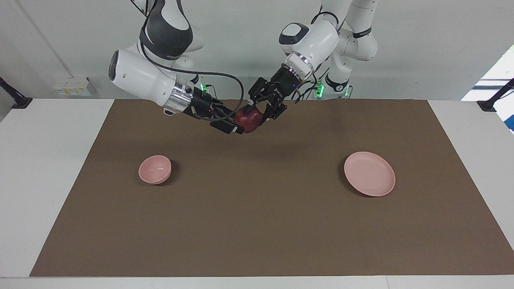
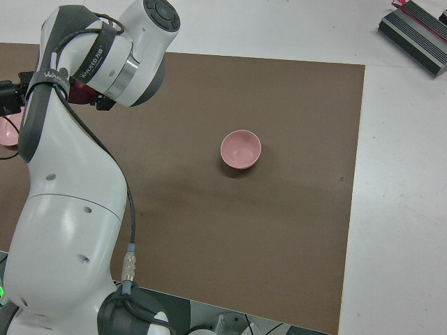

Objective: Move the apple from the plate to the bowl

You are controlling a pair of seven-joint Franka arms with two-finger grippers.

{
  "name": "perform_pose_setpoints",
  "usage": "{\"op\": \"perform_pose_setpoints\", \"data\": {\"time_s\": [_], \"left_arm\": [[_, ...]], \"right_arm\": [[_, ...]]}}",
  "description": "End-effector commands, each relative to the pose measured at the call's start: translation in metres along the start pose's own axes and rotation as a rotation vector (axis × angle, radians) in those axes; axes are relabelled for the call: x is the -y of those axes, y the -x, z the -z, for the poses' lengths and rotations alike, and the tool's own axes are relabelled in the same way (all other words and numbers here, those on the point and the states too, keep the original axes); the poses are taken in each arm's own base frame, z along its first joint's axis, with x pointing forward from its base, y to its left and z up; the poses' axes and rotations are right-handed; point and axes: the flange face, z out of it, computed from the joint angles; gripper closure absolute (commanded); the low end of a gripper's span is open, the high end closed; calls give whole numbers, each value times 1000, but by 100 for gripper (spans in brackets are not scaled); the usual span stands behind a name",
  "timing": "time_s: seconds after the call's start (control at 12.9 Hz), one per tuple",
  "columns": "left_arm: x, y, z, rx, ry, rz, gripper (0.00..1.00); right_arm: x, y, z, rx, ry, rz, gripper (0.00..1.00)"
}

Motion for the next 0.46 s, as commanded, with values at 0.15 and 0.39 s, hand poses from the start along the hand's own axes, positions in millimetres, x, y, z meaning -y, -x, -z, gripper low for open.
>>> {"op": "perform_pose_setpoints", "data": {"time_s": [0.15,0.39], "left_arm": [[-7,0,0,-19,18,16,100],[-8,1,0,-17,19,18,95]], "right_arm": [[6,12,-14,10,-25,6,0],[5,21,-25,8,-3,24,0]]}}
